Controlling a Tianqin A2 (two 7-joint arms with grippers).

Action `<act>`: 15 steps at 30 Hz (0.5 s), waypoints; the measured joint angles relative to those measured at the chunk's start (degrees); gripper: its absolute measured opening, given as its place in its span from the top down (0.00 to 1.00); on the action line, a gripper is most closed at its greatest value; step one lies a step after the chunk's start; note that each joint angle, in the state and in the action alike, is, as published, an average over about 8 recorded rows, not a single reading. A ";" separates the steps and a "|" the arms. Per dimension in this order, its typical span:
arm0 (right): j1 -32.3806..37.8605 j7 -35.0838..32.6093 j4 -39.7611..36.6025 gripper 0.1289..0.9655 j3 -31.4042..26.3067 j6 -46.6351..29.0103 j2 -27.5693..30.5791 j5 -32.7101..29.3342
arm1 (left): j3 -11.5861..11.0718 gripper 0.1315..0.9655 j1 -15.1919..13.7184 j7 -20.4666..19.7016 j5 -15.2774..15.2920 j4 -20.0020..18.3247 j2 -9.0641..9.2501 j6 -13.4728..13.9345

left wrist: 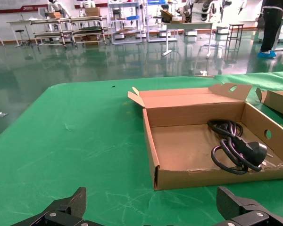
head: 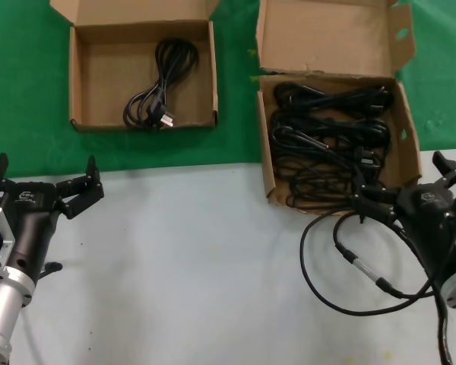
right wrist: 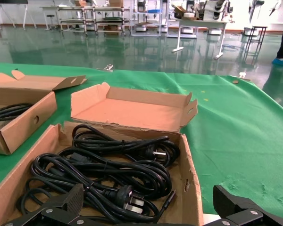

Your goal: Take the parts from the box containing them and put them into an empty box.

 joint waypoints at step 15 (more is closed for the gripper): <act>0.00 0.00 0.00 0.00 0.00 0.00 0.00 0.00 | 0.00 0.00 0.00 0.00 0.00 0.00 0.00 0.00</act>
